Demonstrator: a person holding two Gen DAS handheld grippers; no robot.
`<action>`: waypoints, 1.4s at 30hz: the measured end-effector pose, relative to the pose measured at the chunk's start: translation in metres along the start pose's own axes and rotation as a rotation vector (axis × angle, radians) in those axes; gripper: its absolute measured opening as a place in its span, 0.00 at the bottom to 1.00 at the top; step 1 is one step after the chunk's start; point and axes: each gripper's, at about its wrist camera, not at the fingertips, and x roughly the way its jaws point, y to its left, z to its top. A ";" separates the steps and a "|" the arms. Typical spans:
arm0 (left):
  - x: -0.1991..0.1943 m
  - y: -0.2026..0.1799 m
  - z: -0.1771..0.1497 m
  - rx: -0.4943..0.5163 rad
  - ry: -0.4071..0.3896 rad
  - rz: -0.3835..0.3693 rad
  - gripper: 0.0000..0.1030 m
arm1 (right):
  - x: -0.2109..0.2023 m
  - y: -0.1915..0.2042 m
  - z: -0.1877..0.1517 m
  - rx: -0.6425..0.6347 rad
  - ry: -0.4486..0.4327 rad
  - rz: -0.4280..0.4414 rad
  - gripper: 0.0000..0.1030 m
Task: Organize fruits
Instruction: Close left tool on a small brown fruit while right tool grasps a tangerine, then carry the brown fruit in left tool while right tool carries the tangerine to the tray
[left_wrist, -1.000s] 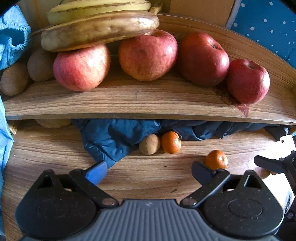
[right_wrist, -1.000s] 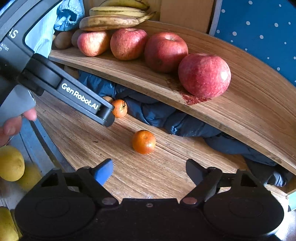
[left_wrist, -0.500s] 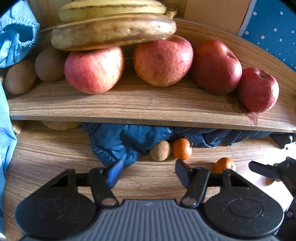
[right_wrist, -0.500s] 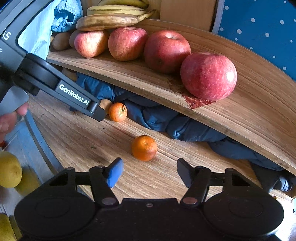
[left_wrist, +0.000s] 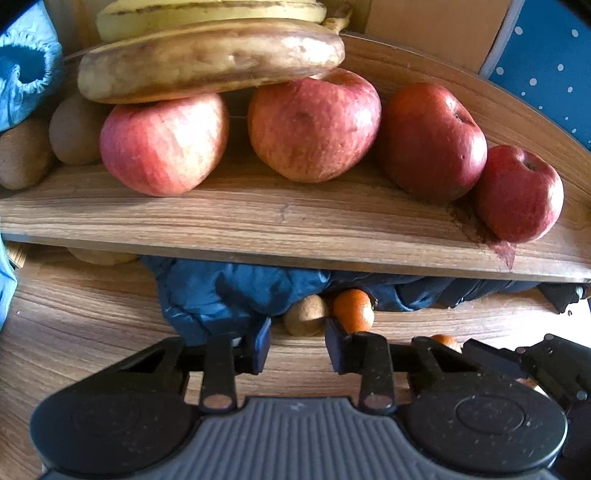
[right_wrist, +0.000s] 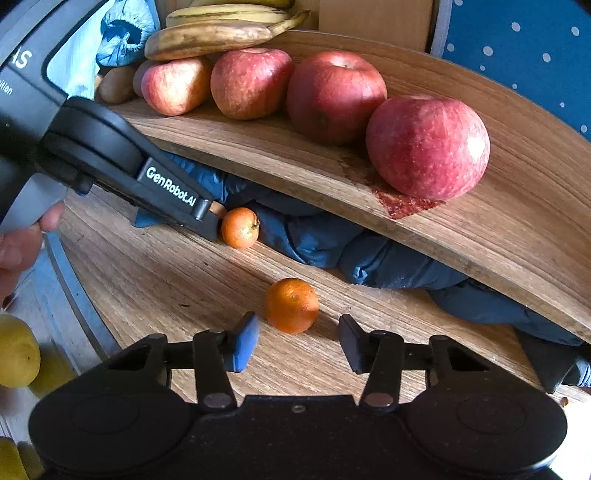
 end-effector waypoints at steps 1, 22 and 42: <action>0.001 -0.002 0.004 -0.003 -0.002 -0.003 0.33 | 0.001 0.000 0.002 -0.001 0.003 -0.001 0.47; 0.012 0.014 -0.007 -0.028 0.007 -0.034 0.27 | 0.001 0.008 0.006 -0.001 -0.008 -0.004 0.33; 0.003 0.027 -0.034 -0.004 0.000 -0.031 0.27 | -0.008 0.008 -0.003 0.036 -0.016 -0.006 0.33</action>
